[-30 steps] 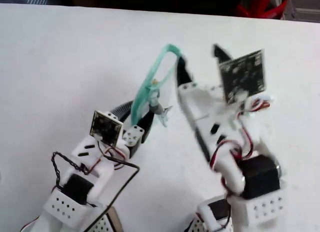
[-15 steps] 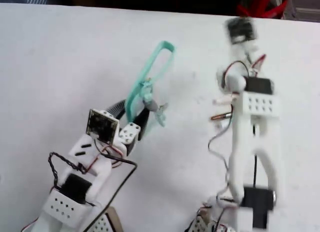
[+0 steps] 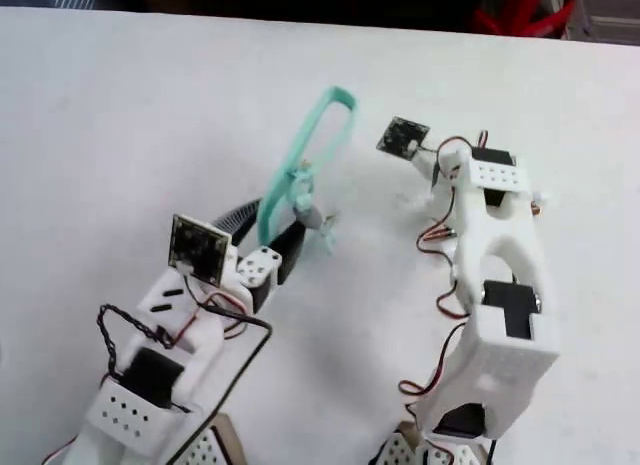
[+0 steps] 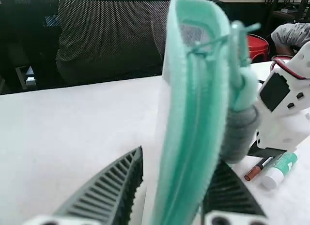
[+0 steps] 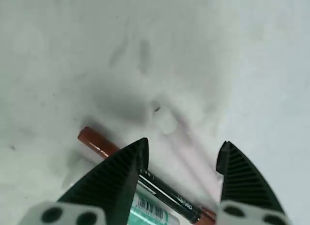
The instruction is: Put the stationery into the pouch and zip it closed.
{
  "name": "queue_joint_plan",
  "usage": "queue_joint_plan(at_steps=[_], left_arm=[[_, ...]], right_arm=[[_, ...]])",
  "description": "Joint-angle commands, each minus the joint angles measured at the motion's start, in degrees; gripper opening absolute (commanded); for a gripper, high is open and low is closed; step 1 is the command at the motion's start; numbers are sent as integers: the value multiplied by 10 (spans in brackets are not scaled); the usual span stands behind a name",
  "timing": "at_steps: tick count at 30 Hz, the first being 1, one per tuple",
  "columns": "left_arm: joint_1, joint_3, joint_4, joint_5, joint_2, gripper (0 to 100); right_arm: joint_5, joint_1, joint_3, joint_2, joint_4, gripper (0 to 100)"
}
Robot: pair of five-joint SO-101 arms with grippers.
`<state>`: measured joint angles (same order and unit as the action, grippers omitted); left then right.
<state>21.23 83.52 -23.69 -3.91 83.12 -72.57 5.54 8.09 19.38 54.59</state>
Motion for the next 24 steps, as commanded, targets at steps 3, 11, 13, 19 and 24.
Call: queue_joint_plan(at_steps=[3, 11, 13, 19, 24], left_arm=[[0, -16, -8, -6, 3, 199], [0, -16, -5, -5, 3, 196], [0, -16, -5, -5, 3, 196], [0, -16, -5, -5, 3, 196], [0, -16, -8, -5, 3, 196]], right_arm=[[-68, 4, -25, 29, -7, 209], [-100, 4, -24, 46, -38, 23], [-98, 6, -25, 27, -37, 19], [40, -6, -25, -169, 15, 18], [209, -37, -25, -379, 16, 18]])
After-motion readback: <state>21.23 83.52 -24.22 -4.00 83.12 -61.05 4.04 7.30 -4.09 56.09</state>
